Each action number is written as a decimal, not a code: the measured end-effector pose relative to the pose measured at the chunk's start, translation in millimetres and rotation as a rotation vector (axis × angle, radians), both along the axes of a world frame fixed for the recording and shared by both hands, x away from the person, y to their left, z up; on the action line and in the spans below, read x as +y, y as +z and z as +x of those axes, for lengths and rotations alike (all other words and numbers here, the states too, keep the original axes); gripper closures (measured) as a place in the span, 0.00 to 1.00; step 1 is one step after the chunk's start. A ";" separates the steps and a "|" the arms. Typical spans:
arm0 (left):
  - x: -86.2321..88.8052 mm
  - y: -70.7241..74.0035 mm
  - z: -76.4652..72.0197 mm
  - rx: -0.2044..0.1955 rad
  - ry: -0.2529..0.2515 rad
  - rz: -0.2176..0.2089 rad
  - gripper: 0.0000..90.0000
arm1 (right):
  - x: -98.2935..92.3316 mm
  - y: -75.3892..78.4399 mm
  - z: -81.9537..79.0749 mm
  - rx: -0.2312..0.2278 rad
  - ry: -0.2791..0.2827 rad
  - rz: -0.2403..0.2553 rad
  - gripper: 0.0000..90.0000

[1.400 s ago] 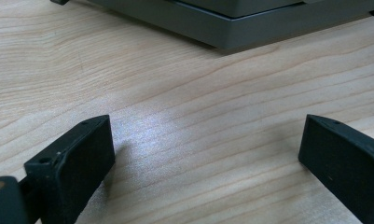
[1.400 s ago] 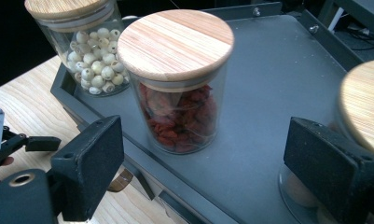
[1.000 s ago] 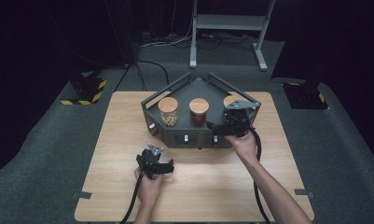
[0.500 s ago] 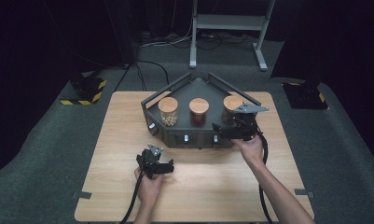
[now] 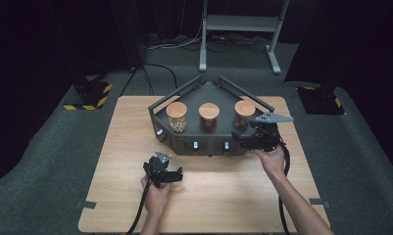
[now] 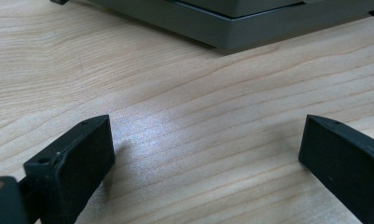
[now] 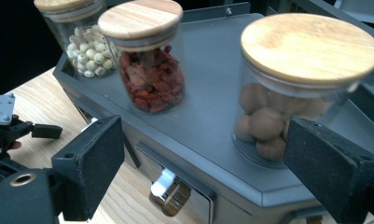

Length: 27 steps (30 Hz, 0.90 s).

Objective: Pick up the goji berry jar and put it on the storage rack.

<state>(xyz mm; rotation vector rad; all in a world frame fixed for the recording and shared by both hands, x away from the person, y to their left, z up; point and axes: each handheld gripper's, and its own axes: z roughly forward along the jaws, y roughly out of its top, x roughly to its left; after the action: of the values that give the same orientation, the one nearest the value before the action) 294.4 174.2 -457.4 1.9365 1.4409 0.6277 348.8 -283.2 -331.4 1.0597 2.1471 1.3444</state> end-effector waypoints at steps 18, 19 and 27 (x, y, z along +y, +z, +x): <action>-0.2 0.0 0.0 0.001 0.000 0.000 0.04 | -21.2 -12.2 -9.7 0.008 -0.043 0.028 0.14; -0.2 0.0 0.0 0.000 0.000 0.000 0.04 | -22.4 -13.3 -10.2 0.011 -0.047 0.030 0.13; -0.2 0.1 0.0 0.001 0.000 0.000 0.04 | -30.5 -23.0 -14.8 0.014 -0.072 0.053 0.14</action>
<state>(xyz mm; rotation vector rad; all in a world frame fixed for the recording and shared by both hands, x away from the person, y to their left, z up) 294.4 173.9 -457.4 1.9372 1.4415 0.6276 334.0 -313.6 -354.5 1.1591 2.0728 1.3716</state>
